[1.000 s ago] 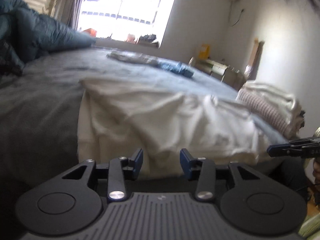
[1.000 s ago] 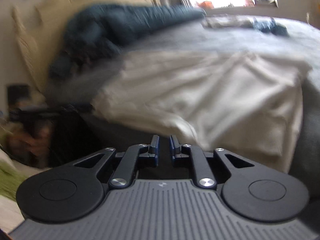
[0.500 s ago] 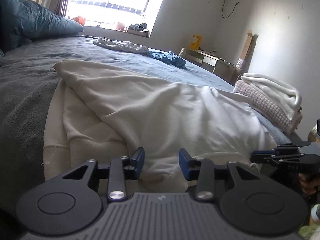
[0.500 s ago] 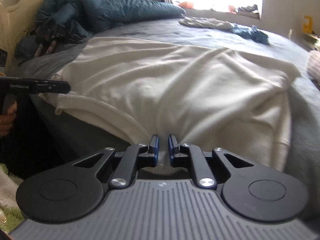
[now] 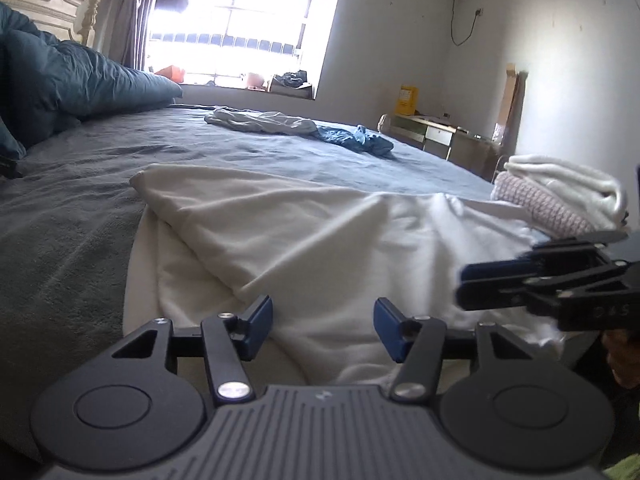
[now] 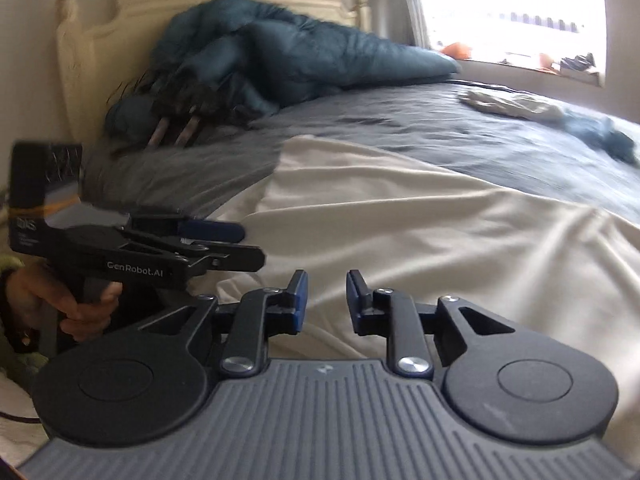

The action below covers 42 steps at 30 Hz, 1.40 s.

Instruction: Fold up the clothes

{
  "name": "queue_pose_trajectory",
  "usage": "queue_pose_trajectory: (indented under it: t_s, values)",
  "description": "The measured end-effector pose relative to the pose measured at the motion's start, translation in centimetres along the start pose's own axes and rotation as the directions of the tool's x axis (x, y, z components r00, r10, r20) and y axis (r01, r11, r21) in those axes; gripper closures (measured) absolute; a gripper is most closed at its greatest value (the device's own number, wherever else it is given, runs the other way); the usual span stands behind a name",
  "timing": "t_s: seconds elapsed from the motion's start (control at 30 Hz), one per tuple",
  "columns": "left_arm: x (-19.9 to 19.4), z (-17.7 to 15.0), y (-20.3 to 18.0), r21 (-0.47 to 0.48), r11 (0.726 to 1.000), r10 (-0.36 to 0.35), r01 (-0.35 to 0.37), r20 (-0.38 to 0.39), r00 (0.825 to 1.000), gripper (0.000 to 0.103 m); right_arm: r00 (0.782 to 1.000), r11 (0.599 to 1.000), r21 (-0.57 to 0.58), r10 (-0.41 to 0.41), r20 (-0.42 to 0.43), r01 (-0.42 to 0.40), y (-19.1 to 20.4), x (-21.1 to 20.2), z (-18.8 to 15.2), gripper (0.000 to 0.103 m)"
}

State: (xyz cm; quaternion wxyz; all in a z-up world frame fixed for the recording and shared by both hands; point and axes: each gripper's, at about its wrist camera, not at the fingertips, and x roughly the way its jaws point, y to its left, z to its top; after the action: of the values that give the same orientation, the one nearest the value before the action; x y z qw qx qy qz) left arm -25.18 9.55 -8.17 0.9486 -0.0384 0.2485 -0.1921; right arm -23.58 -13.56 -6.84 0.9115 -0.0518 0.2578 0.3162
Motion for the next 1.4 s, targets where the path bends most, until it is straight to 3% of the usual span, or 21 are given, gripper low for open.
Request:
queue_pose_trajectory:
  t_s: [0.1, 0.27, 0.33, 0.4, 0.53, 0.9, 1.03, 1.2, 1.4]
  values:
    - [0.5, -0.4, 1.1, -0.034, 0.998, 0.053, -0.054, -0.035, 0.998, 0.043, 1.000, 0.998, -0.060, 0.002, -0.027, -0.003, 0.9, 1.6, 0.5, 0.080]
    - [0.0, -0.6, 3.3, -0.131, 0.991, -0.005, 0.003, -0.017, 1.000, 0.045, 0.997, 0.995, -0.096, -0.022, -0.078, 0.015, 1.3, 3.2, 0.4, 0.080]
    - [0.0, -0.7, 3.2, -0.121, 0.993, -0.003, 0.001, -0.015, 1.000, 0.045, 0.996, 0.996, -0.086, -0.022, -0.089, 0.014, 1.1, 3.3, 0.1, 0.081]
    - [0.1, -0.7, 3.0, -0.102, 0.995, 0.005, -0.006, -0.015, 1.000, 0.045, 0.996, 0.998, -0.065, -0.021, -0.091, 0.015, 0.9, 3.3, 0.0, 0.093]
    - [0.2, -0.7, 2.7, -0.094, 0.995, 0.013, -0.014, -0.014, 1.000, 0.044, 0.997, 1.000, -0.023, -0.004, -0.081, 0.002, 0.5, 2.9, -0.1, 0.103]
    - [0.2, -0.6, 2.3, -0.091, 0.995, 0.027, -0.029, -0.020, 0.999, 0.044, 0.996, 0.997, 0.028, 0.073, -0.056, -0.071, 1.2, -0.3, -0.8, 0.103]
    - [0.2, -0.7, 2.3, -0.089, 0.996, 0.029, -0.030, -0.019, 0.999, 0.044, 0.991, 0.994, 0.048, 0.106, -0.086, -0.102, 1.8, -1.4, -1.4, 0.103]
    - [0.2, -0.7, 2.3, -0.088, 0.996, 0.028, -0.029, -0.020, 0.999, 0.044, 0.963, 0.983, 0.079, 0.180, -0.199, -0.167, 2.7, -2.7, -3.1, 0.103]
    - [0.1, -0.8, 2.1, -0.078, 0.997, 0.028, -0.030, -0.020, 0.999, 0.043, 0.893, 0.961, 0.196, 0.257, -0.369, -0.196, 3.4, -3.8, -6.1, 0.103]
